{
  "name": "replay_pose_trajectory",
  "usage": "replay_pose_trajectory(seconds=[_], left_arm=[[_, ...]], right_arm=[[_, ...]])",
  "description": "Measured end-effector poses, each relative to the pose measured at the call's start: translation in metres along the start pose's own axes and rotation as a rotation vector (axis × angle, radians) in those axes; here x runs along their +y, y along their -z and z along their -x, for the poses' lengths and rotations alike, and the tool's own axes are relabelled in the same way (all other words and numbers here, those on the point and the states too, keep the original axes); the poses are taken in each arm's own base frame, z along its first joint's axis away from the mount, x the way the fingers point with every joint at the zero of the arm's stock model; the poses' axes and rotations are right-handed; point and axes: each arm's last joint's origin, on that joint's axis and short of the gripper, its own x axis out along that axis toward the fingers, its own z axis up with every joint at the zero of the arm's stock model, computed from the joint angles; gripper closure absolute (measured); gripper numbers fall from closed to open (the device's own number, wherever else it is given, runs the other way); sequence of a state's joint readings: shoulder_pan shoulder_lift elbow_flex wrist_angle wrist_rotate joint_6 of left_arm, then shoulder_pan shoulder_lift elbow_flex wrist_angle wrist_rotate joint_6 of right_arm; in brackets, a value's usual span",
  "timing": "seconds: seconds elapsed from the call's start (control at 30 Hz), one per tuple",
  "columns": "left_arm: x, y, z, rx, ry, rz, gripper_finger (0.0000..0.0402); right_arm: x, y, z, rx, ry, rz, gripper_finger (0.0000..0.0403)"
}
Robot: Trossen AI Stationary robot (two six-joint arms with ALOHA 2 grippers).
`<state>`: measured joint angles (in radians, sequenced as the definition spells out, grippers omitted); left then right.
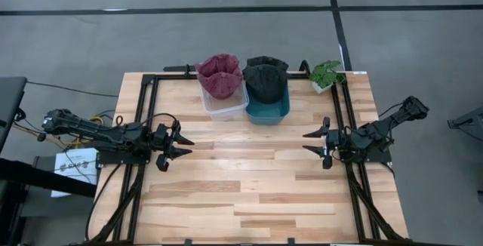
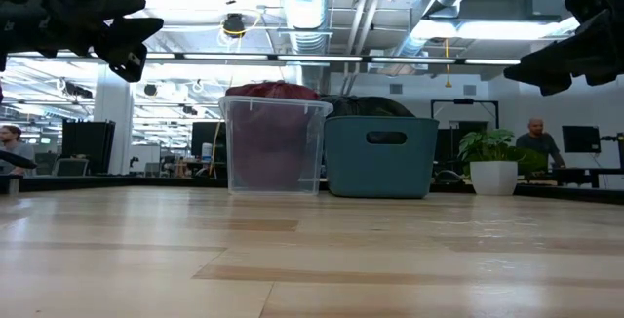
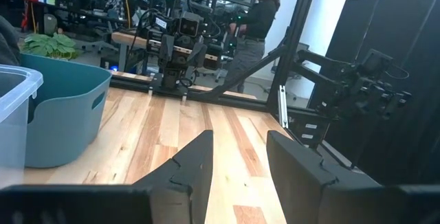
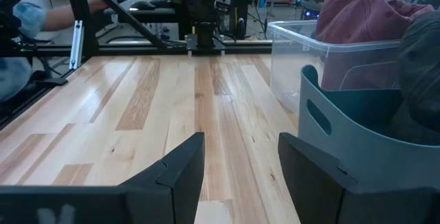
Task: Pick & Place hat
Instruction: Return to Home Position
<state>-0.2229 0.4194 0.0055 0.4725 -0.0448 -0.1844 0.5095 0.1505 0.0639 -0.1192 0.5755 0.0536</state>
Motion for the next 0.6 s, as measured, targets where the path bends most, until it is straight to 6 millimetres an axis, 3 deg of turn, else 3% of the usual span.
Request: replay_pose_trajectory(seconds=[0.6], left_arm=[[0.0, 0.0, 0.0, 0.0, 0.0, 0.0, 0.0266]], right_arm=[[0.0, 0.0, 0.0, 0.0, 0.0, 0.0, 0.0226]])
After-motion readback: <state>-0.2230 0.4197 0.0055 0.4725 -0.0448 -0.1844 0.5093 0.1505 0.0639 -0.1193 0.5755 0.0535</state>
